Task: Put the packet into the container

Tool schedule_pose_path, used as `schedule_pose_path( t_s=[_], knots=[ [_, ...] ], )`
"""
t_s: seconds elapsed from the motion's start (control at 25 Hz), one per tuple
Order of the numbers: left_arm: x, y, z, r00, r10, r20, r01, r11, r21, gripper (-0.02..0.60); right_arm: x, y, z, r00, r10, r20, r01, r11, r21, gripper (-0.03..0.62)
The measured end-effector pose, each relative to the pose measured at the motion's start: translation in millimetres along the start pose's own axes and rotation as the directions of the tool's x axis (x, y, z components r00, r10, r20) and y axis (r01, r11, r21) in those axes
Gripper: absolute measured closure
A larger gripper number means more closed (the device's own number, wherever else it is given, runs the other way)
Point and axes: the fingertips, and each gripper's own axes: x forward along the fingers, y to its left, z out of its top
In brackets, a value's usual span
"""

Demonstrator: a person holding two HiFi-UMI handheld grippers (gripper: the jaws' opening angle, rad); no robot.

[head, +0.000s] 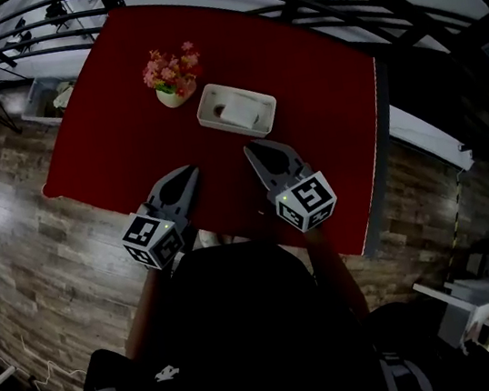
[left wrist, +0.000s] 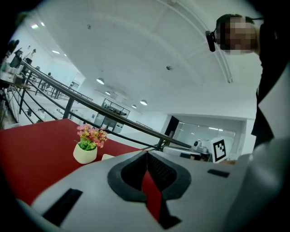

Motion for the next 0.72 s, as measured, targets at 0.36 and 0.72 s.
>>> schedule_pose_path(
  t_s=[0.36,0.72],
  knots=[
    [-5,-11,10,0.999,-0.026,0.030,0.025,1.000,0.018,0.572,-15,29,6,0.997,-0.005,0.074,0.004,1.000,0.020,0.572],
    [-8,-11,4,1.000,-0.013,0.012,0.013,1.000,0.003,0.572,-14,35,1,0.999,-0.005,0.046,0.004,1.000,0.026,0.574]
  ],
)
